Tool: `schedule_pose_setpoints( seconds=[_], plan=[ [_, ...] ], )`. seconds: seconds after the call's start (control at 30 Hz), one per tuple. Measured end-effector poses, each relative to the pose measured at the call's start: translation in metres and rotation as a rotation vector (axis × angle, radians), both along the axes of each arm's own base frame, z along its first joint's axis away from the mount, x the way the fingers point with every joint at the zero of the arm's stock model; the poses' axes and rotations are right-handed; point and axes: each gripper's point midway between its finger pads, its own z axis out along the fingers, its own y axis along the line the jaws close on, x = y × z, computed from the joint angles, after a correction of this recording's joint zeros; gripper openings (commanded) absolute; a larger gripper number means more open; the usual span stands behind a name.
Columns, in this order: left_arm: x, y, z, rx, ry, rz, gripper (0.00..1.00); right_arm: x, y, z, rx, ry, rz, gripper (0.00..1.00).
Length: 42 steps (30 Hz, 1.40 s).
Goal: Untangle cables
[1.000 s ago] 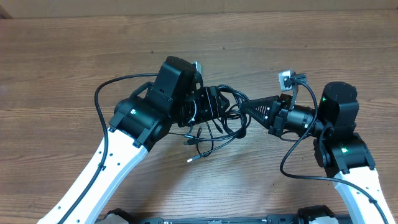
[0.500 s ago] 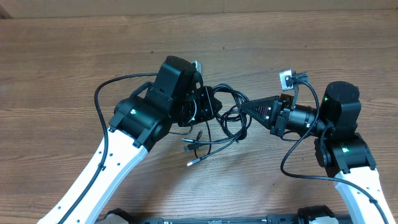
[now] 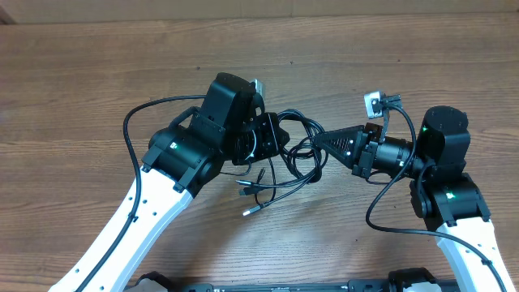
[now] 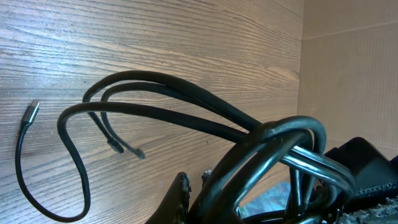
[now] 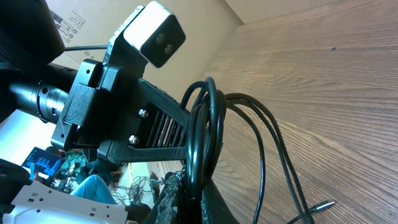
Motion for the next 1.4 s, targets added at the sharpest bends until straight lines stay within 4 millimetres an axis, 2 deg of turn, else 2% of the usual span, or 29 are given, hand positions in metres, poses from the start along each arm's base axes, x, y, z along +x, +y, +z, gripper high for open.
schedule_pose_setpoints(
  seconds=[0.1, 0.27, 0.33, 0.47, 0.67, 0.83, 1.0, 1.2, 1.4],
  plan=[
    [0.000, 0.000, 0.000, 0.000, 0.000, 0.000, 0.04, 0.000, 0.000, 0.000, -0.001, 0.000, -0.003, 0.06],
    [0.000, 0.000, 0.000, 0.000, 0.000, 0.000, 0.04, 0.000, 0.000, 0.000, -0.001, 0.001, -0.003, 0.15],
    [0.000, 0.000, 0.000, 0.000, 0.000, 0.000, 0.04, 0.000, 0.000, 0.000, -0.001, 0.001, -0.003, 0.24],
    [0.000, 0.000, 0.000, 0.000, 0.000, 0.000, 0.04, 0.000, 0.000, 0.000, -0.001, 0.002, 0.001, 0.54],
    [0.000, 0.000, 0.000, 0.000, 0.000, 0.000, 0.04, -0.001, 0.001, 0.000, 0.001, 0.003, 0.008, 0.78],
    [-0.001, 0.001, -0.001, 0.006, 0.001, -0.004, 0.04, -0.002, 0.001, 0.000, 0.003, 0.006, 0.009, 0.79],
    [-0.003, 0.002, -0.004, 0.020, 0.004, -0.015, 0.04, -0.002, 0.001, 0.000, 0.003, 0.007, 0.009, 0.93],
    [-0.005, 0.003, -0.005, 0.038, -0.011, -0.040, 0.04, -0.002, 0.001, 0.000, 0.003, 0.006, 0.009, 1.00],
    [-0.010, 0.008, -0.011, 0.077, -0.010, -0.068, 0.04, -0.002, 0.001, 0.000, 0.003, 0.005, 0.008, 1.00]
  ],
)
